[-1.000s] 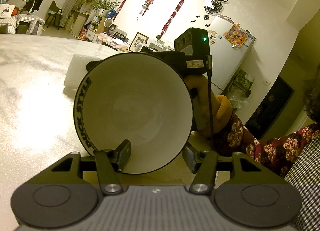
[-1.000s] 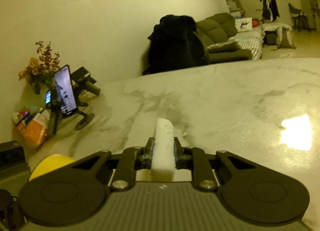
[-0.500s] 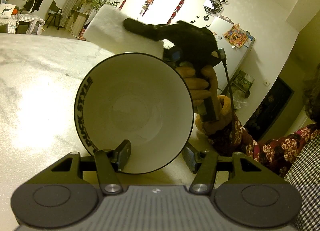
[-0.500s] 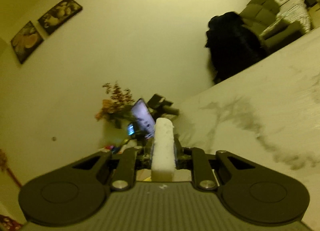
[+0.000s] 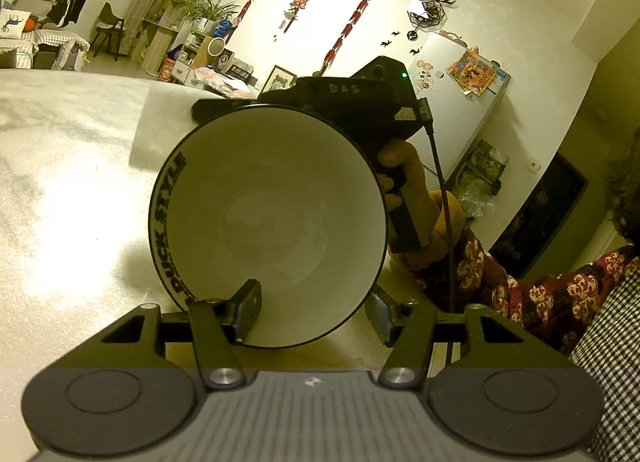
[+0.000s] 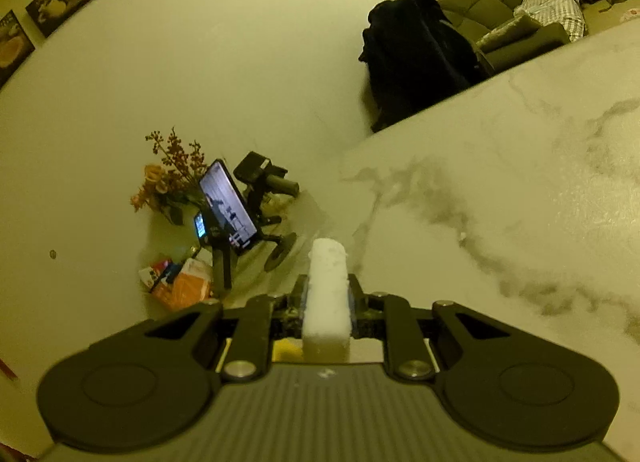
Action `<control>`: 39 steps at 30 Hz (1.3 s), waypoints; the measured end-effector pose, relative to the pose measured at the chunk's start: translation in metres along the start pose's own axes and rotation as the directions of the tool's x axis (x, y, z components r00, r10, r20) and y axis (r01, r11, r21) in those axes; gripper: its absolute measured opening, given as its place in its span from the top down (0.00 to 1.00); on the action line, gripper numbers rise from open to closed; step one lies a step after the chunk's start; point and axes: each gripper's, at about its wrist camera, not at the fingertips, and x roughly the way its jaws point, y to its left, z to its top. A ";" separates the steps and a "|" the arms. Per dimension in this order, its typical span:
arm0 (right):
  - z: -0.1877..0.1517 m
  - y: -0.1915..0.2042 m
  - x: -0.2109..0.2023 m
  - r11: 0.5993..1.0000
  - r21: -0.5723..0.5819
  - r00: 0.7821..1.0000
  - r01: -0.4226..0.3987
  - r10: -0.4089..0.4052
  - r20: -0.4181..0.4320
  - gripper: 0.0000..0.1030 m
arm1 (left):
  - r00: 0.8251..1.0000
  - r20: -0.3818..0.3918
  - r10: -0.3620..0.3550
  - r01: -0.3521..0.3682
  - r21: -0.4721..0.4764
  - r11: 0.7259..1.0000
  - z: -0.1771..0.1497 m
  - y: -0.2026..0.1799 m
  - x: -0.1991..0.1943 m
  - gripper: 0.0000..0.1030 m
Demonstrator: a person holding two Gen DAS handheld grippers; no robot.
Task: Clean bowl
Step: 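Scrub the sponge along the bowl's outer wall near the rim with the right tool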
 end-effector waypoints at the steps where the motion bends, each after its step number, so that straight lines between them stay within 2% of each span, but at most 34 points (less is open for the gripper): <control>1: 0.000 0.000 -0.002 1.000 0.001 1.000 -0.023 0.023 0.008 0.82 | 1.000 0.000 0.000 0.000 0.001 1.000 0.000 0.000 0.000 0.44; 4: 0.001 0.002 -0.010 0.994 0.000 0.994 -0.106 0.106 0.036 0.82 | 1.000 -0.001 -0.001 0.001 0.003 1.000 0.000 -0.001 0.000 0.43; 10: 0.001 0.009 -0.015 0.983 -0.034 0.982 -0.182 0.184 0.050 0.80 | 1.000 -0.005 -0.006 0.006 0.009 1.000 0.000 -0.001 0.000 0.41; 22: -0.001 0.006 0.000 0.997 -0.010 0.997 -0.079 0.079 0.000 0.80 | 1.000 -0.007 -0.008 0.008 0.013 1.000 0.002 -0.001 0.001 0.41; 34: -0.002 0.005 -0.001 0.997 -0.016 0.997 -0.078 0.078 -0.006 0.80 | 1.000 -0.006 -0.002 0.002 0.020 1.000 0.002 -0.005 0.001 0.41; 37: -0.002 0.004 -0.001 0.997 -0.015 0.997 -0.075 0.075 -0.006 0.80 | 0.999 -0.008 0.036 -0.035 0.061 0.998 0.002 -0.012 0.002 0.41; 39: -0.002 0.004 -0.001 0.997 -0.014 0.997 -0.072 0.071 -0.007 0.80 | 0.995 -0.016 0.096 -0.094 0.108 0.990 0.003 -0.024 0.006 0.41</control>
